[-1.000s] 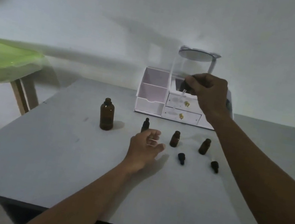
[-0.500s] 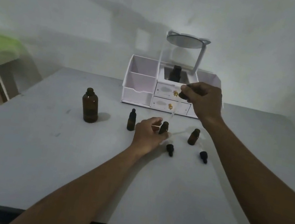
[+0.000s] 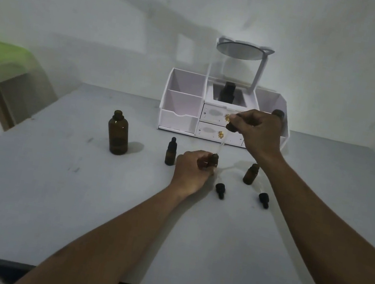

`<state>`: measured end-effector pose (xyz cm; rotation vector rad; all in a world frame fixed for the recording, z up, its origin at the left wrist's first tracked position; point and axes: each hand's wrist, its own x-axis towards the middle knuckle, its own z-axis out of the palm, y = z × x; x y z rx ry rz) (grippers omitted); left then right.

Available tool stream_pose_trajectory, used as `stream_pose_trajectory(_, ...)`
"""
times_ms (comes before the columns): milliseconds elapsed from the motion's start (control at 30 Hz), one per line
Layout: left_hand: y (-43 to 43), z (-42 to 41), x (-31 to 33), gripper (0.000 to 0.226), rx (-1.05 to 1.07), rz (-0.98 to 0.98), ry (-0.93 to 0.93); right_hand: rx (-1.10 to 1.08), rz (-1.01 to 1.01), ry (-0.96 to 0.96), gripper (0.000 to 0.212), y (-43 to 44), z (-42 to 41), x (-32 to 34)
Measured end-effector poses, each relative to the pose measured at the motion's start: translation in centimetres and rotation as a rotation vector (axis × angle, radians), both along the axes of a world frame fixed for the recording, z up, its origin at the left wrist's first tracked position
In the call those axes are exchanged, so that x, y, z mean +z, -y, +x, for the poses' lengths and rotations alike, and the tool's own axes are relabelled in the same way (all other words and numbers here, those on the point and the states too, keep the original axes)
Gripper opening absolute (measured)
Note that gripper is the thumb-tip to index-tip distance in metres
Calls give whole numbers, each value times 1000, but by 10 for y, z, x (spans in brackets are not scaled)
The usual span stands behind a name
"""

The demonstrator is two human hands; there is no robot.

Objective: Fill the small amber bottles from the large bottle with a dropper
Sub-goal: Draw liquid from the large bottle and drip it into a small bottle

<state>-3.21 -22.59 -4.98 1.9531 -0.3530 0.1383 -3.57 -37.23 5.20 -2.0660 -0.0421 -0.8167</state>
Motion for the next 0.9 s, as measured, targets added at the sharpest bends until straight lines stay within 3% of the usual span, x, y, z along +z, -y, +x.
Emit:
stream_pose_trajectory(267, 1, 2, -1, 33, 7, 39, 20, 10, -126, 38, 11, -1, 2, -2)
stream_pose_trajectory(700, 0, 4, -1, 33, 1, 16, 14, 35, -81, 36, 8, -4, -2, 2)
stream_pose_trajectory(900, -4, -4, 2, 54, -20, -19, -34, -16, -101, 153, 17, -13, -7, 21)
